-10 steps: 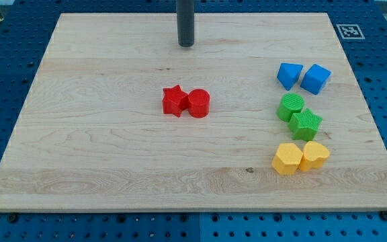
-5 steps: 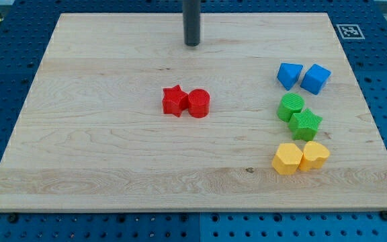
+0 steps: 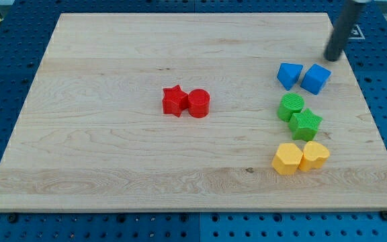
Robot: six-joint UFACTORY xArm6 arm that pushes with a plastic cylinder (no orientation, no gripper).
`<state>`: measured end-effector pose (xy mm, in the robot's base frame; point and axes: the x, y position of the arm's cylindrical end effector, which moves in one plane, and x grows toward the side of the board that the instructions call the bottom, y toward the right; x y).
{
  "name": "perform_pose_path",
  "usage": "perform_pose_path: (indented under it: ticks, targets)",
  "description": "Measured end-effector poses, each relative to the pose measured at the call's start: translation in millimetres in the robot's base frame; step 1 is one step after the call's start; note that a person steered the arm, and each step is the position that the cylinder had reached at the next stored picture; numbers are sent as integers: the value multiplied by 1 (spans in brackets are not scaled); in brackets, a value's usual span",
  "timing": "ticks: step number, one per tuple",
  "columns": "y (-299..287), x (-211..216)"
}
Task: Slide the blue cube along with the blue triangle slightly left and up
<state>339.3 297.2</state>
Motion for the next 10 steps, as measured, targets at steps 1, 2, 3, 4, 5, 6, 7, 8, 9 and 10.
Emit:
perform_pose_path:
  ticks: [1, 2, 3, 4, 5, 6, 7, 8, 9, 10]
  targets:
    - [33, 49]
    - [21, 67]
    - [-27, 60]
    - [-80, 57]
    - [-115, 46]
    - [-136, 31]
    - [-142, 30]
    - [-106, 49]
    - [-94, 57]
    - [-104, 57]
